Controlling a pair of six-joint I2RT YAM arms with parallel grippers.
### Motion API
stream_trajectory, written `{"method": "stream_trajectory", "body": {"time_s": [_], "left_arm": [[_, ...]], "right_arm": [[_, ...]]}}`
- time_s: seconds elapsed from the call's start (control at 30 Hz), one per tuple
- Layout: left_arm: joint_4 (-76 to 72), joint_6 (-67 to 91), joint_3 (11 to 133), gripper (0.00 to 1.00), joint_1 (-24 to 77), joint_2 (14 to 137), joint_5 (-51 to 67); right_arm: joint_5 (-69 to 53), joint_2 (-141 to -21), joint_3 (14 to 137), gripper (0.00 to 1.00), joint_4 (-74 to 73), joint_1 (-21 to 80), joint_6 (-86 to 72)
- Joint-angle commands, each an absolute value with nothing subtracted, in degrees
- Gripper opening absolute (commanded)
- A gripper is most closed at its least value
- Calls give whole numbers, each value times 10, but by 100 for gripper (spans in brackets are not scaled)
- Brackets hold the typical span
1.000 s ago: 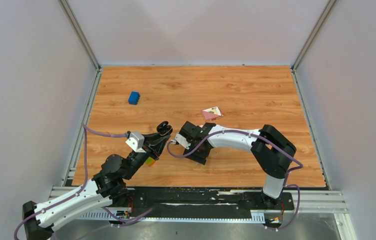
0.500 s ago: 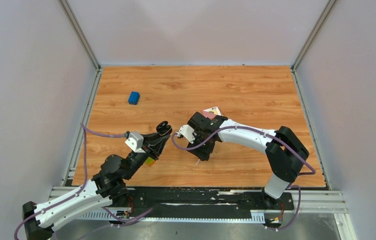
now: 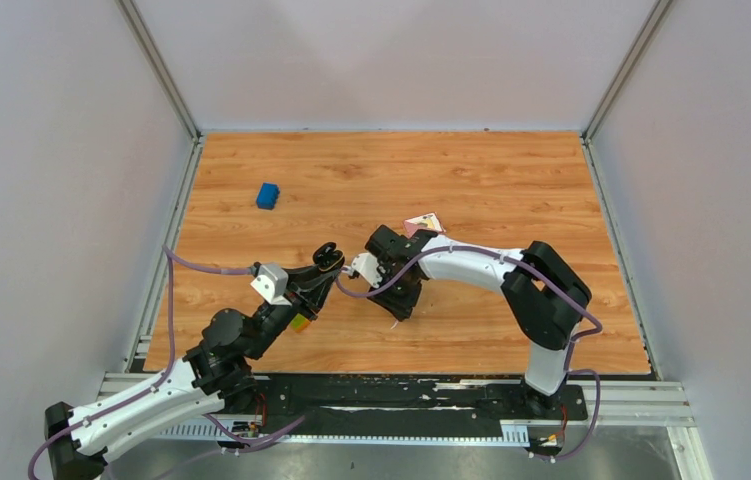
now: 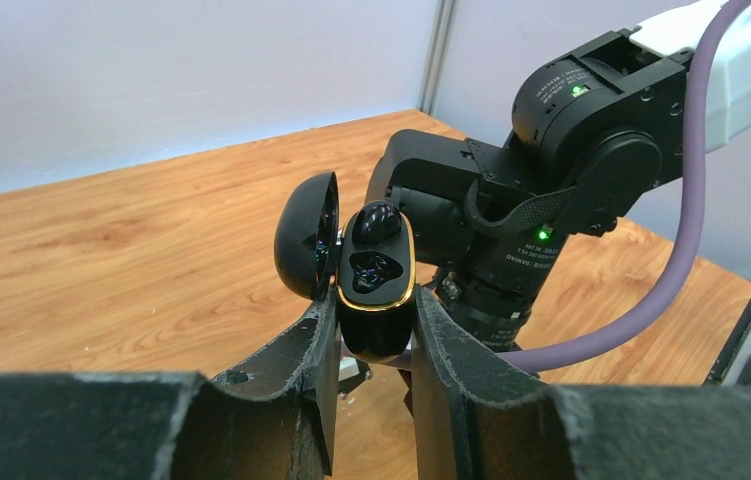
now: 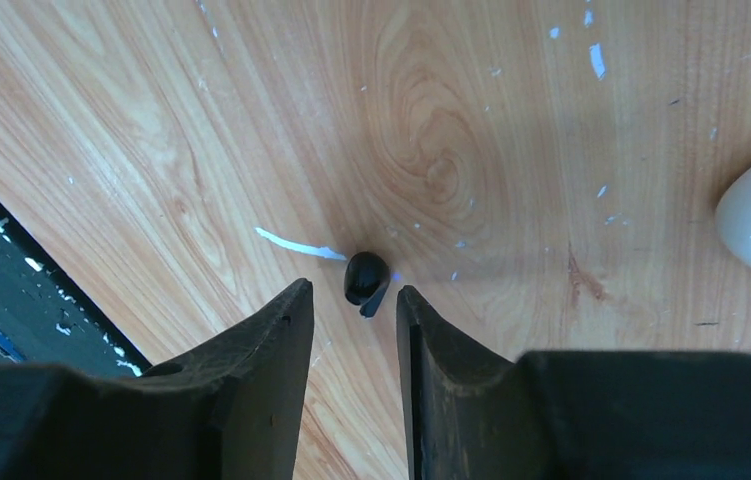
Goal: Insert the wireless bluetooth earbuds into the charging case
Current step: Pick up the earbud from the center of the board.
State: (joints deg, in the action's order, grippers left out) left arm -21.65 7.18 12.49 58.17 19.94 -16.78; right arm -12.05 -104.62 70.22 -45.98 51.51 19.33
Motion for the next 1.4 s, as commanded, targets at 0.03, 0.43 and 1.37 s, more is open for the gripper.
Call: {"method": "stream_trajectory", "body": {"time_s": [0.03, 0.43, 1.37], "left_arm": [[-230, 74, 146, 0, 584, 190, -166], [-229, 74, 143, 0, 584, 189, -166], [-241, 74, 140, 0, 584, 199, -168]], "right_arm": [[-115, -1059, 733, 36, -446, 517, 181], [-113, -1095, 746, 28, -453, 517, 174], [-45, -1081, 727, 30, -473, 541, 181]]}}
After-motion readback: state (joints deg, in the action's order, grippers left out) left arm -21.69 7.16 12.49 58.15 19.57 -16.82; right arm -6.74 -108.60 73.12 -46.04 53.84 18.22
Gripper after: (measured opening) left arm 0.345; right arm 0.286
